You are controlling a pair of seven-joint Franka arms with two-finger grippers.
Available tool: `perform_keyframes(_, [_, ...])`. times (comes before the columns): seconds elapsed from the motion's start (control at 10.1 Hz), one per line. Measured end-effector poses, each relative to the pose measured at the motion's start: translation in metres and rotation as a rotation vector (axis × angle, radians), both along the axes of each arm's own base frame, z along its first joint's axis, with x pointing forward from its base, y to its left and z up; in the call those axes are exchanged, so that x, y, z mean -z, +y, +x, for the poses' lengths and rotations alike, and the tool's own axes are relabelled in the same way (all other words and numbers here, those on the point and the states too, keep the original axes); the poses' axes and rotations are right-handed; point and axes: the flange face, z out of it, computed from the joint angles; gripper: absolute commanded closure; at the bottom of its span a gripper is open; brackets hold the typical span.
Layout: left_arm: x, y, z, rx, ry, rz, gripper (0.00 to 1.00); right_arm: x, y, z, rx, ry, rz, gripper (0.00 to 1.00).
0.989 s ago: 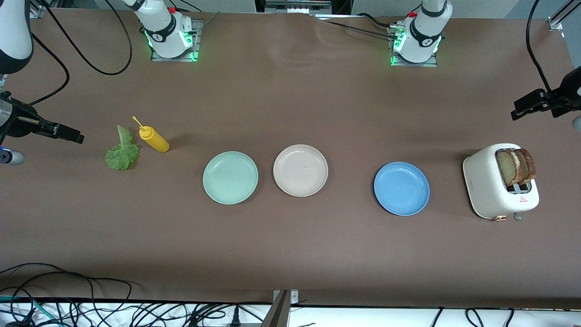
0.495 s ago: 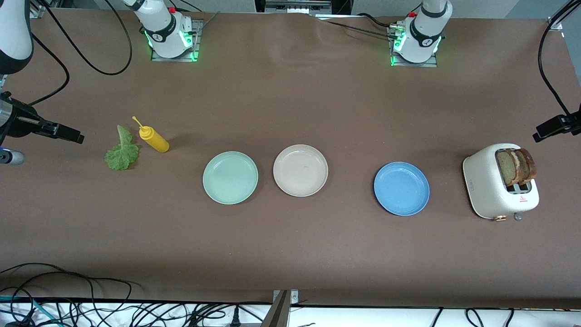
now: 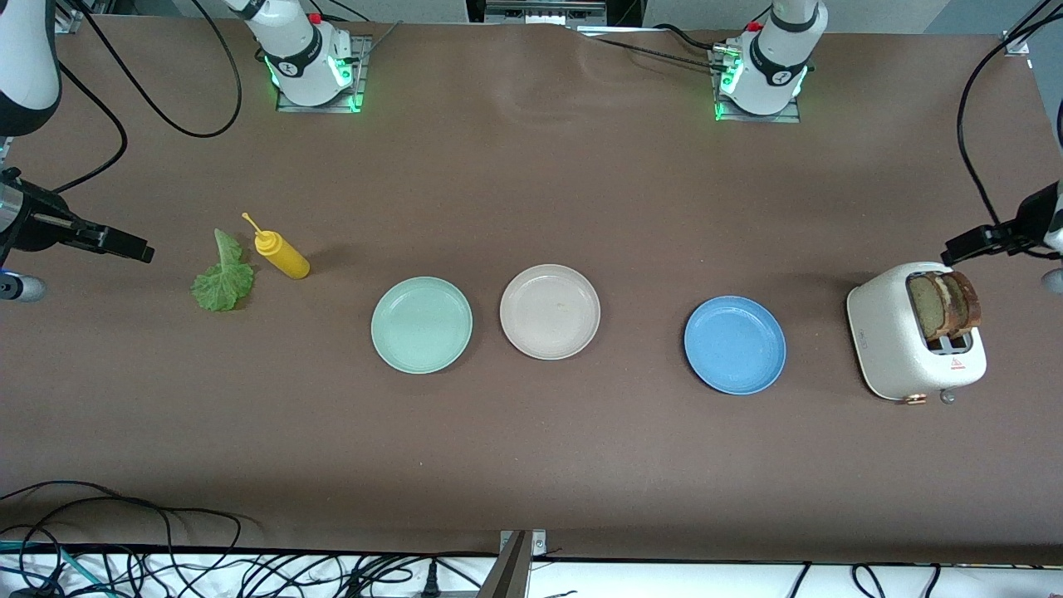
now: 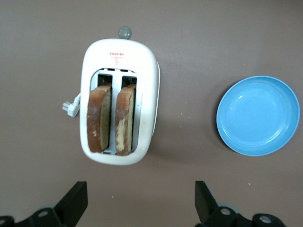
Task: Make sandwich on beige plate with both arms
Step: 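Move the left gripper down over the toast slices in the toaster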
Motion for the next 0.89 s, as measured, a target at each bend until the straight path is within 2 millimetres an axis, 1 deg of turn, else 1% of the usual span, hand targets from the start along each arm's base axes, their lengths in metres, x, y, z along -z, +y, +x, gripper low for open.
perform_keyframes(0.2, [0.022, -0.001, 0.008, 0.006, 0.004, -0.001, 0.00, 0.000, 0.000, 0.000, 0.000, 0.001, 0.000, 0.00])
perform_keyframes(0.4, [0.045, 0.000, 0.015, 0.008, -0.030, 0.004, 0.00, 0.000, 0.000, 0.000, 0.000, 0.001, 0.000, 0.00])
perform_keyframes(0.59, [0.076, 0.003, 0.014, 0.007, -0.052, 0.007, 0.00, 0.000, 0.000, 0.000, 0.000, 0.001, 0.000, 0.00])
perform_keyframes(0.69, [0.087, 0.005, 0.013, 0.004, -0.053, 0.008, 0.00, 0.000, 0.000, 0.000, 0.000, 0.001, 0.000, 0.00])
perform_keyframes(0.89, [0.095, 0.012, 0.012, -0.009, -0.048, 0.009, 0.00, 0.000, 0.000, 0.000, 0.000, 0.001, 0.000, 0.00])
